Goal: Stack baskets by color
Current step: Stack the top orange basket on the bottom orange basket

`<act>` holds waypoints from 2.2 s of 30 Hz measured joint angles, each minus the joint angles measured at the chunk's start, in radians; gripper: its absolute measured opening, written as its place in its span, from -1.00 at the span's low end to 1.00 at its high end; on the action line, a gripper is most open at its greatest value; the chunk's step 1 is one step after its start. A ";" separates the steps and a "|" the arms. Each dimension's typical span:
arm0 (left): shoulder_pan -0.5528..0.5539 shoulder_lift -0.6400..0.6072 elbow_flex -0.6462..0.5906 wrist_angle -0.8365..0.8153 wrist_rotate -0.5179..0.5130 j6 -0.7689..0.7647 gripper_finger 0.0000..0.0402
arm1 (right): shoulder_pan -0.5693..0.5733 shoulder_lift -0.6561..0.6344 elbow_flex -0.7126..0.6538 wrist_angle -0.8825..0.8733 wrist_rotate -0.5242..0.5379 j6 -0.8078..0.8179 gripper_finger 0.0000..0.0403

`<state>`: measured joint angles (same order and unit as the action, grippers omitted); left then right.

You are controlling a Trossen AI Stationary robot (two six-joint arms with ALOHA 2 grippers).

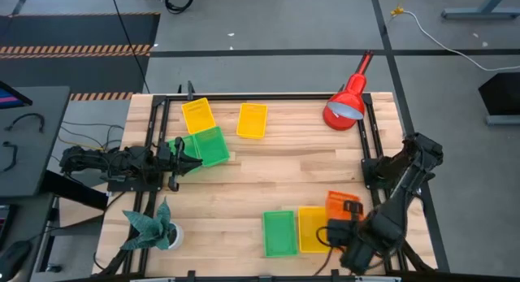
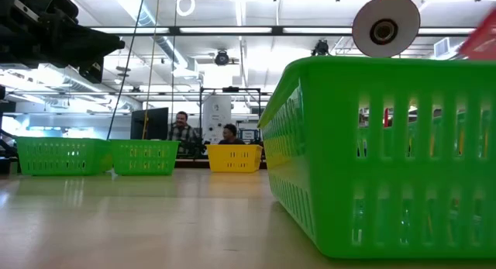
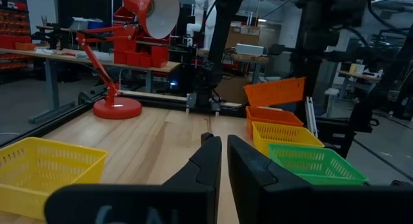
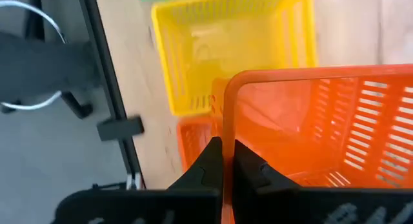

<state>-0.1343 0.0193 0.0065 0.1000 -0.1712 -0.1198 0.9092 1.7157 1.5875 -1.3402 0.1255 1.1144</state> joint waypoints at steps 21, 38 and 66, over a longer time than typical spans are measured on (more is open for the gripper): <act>0.000 0.000 0.000 0.000 0.000 0.000 -0.86 | 0.118 0.002 -0.214 0.172 -0.020 0.126 -0.93; 0.000 0.000 0.000 0.000 0.000 0.000 -0.85 | 0.117 0.002 -0.267 0.187 0.047 0.255 -0.28; 0.000 0.000 0.000 0.000 0.000 0.000 -0.81 | 0.111 0.002 -0.267 0.224 0.111 0.211 -0.06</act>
<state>-0.1345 0.0193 0.0065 0.1000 -0.1713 -0.1198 1.0199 1.7176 1.3201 -1.1161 0.2366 1.3251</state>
